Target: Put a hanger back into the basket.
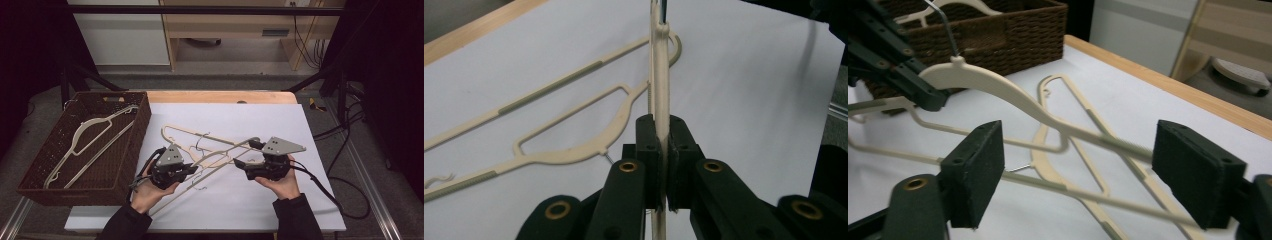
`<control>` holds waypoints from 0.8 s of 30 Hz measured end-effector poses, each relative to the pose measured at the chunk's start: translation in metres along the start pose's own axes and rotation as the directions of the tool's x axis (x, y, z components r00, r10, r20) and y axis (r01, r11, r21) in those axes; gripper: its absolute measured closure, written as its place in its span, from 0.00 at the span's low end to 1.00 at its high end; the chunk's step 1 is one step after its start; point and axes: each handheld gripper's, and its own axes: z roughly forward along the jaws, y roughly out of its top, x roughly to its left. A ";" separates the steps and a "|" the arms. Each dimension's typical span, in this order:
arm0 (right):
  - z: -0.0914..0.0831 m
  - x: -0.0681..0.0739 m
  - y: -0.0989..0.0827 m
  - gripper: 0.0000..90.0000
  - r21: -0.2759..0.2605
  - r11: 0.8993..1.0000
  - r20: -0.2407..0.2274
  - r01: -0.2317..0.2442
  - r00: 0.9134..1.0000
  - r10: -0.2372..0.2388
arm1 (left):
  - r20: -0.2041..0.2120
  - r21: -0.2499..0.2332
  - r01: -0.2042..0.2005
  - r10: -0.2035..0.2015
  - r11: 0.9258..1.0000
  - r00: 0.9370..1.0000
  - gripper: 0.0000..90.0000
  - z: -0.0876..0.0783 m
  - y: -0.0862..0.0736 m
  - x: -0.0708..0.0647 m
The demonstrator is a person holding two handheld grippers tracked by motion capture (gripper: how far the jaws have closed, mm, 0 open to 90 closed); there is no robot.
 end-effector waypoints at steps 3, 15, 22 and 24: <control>-0.007 -0.007 -0.003 0.17 -0.011 0.999 0.032 -0.032 0.999 0.033 | -0.014 -0.030 0.016 -0.017 0.999 1.000 0.96 -0.006 0.001 0.001; -0.026 -0.018 -0.018 0.08 -0.013 0.995 0.098 -0.100 0.990 0.101 | -0.032 -0.112 -0.005 0.001 0.994 0.999 0.96 -0.046 0.016 -0.001; -0.040 -0.021 -0.025 0.07 -0.031 0.992 0.121 -0.119 0.985 0.122 | -0.053 -0.146 -0.016 0.008 0.989 0.999 0.96 -0.073 0.032 0.001; -0.043 -0.022 -0.027 0.07 -0.036 0.991 0.125 -0.127 0.983 0.131 | -0.058 -0.154 -0.021 0.012 0.988 0.998 0.96 -0.080 0.038 0.004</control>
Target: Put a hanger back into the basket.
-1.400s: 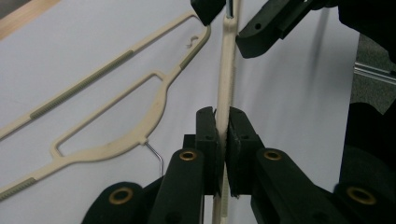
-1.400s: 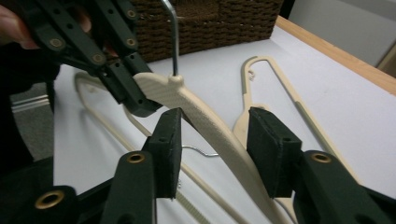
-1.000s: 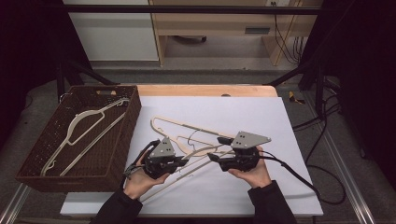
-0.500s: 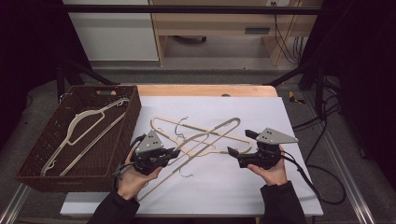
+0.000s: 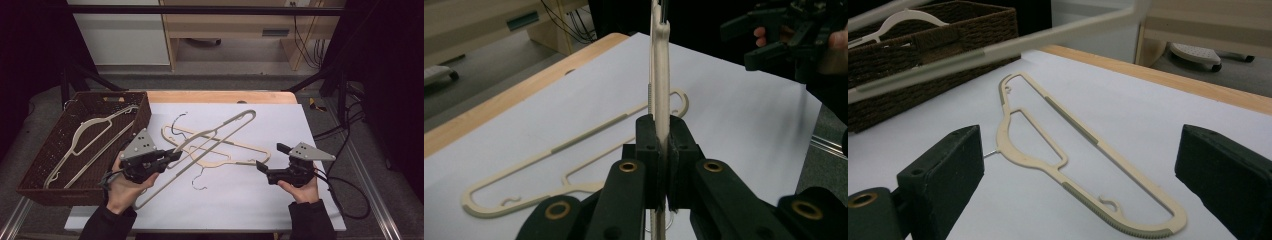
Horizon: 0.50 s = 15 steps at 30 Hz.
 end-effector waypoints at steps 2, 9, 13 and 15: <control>-0.003 -0.002 -0.002 0.07 -0.005 1.000 0.009 -0.007 1.000 0.007 | 0.002 -0.010 -0.002 0.002 1.000 1.000 0.96 -0.006 0.006 0.004; -0.005 -0.004 -0.004 0.07 -0.011 1.000 0.020 -0.018 1.000 0.018 | 0.011 0.004 -0.020 0.020 1.000 1.000 0.96 -0.029 0.025 0.031; -0.005 -0.005 -0.004 0.06 -0.011 1.000 0.020 -0.015 1.000 0.015 | -0.007 0.001 -0.007 0.007 1.000 1.000 0.96 -0.044 0.030 0.051; -0.005 -0.006 -0.005 0.06 -0.013 1.000 0.024 -0.023 0.999 0.023 | -0.023 0.009 -0.002 0.002 1.000 1.000 0.96 -0.052 0.031 0.063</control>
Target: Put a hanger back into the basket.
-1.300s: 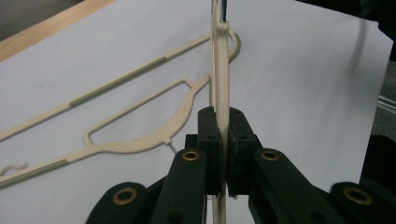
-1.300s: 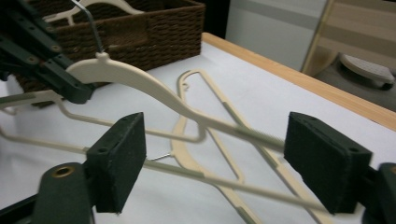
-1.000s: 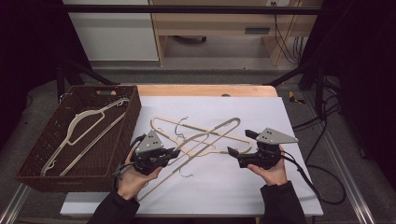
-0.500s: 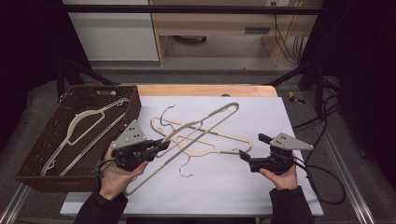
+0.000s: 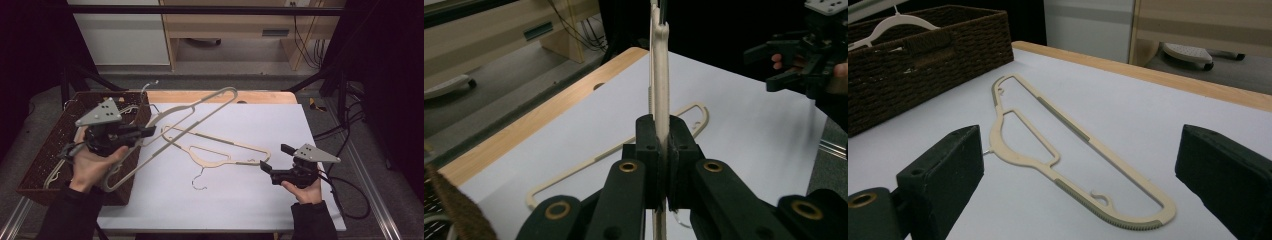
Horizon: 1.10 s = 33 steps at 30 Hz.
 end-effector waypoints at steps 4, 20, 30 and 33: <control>-0.001 -0.001 0.000 0.06 -0.004 1.000 0.003 0.000 1.000 0.000 | -0.026 0.016 0.016 -0.015 1.000 1.000 0.96 -0.010 -0.002 0.021; 0.001 -0.001 -0.002 0.05 -0.005 1.000 0.006 -0.003 1.000 0.003 | -0.141 0.053 0.062 -0.054 0.997 0.989 0.96 -0.046 -0.029 0.094; 0.003 -0.001 -0.003 0.05 0.003 1.000 0.004 -0.002 1.000 0.002 | -0.210 0.060 0.119 -0.104 0.991 0.972 0.96 -0.056 -0.064 0.128; 0.003 -0.001 -0.003 0.05 0.004 1.000 0.007 -0.004 1.000 0.004 | -0.227 0.059 0.135 -0.118 0.989 0.967 0.96 -0.060 -0.073 0.136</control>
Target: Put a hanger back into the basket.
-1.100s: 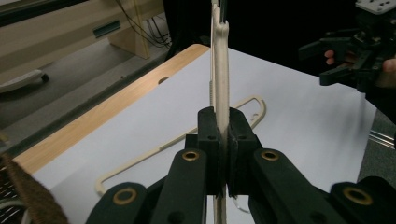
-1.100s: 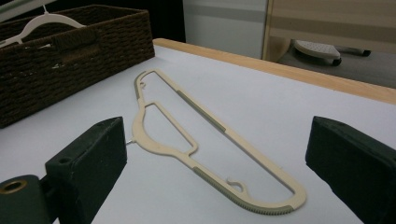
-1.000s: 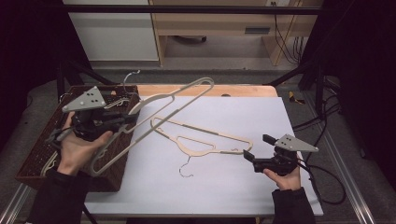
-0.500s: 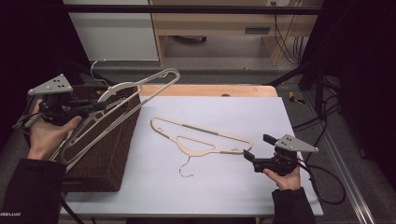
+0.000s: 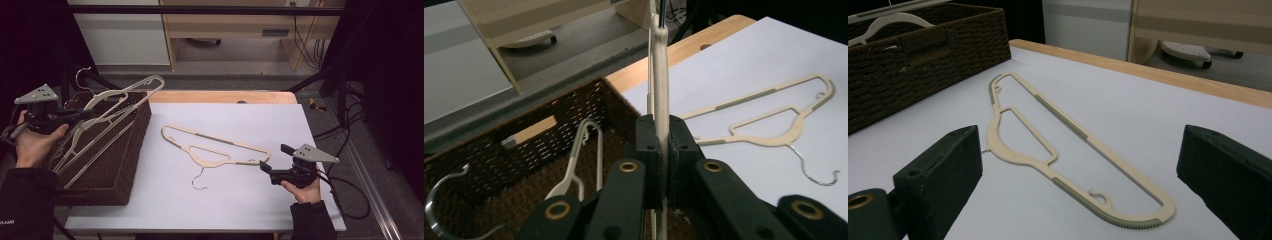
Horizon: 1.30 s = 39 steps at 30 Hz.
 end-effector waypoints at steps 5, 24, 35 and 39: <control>0.000 0.000 0.000 0.05 0.002 1.000 -0.002 -0.001 1.000 0.001 | -0.019 0.006 0.019 -0.019 1.000 1.000 0.96 -0.002 -0.014 0.012; 0.001 0.001 -0.001 0.05 0.005 1.000 -0.001 0.001 1.000 -0.001 | -0.064 0.045 0.086 -0.083 0.995 0.995 0.96 -0.004 -0.063 0.028; 0.001 0.001 -0.001 0.05 0.008 1.000 -0.003 0.003 1.000 -0.003 | -0.075 0.113 0.140 -0.132 0.984 0.988 0.96 0.018 -0.087 0.025; 0.001 0.001 -0.001 0.05 0.007 1.000 -0.002 0.003 1.000 -0.003 | -0.089 0.135 0.159 -0.148 0.978 0.985 0.95 0.028 -0.094 0.023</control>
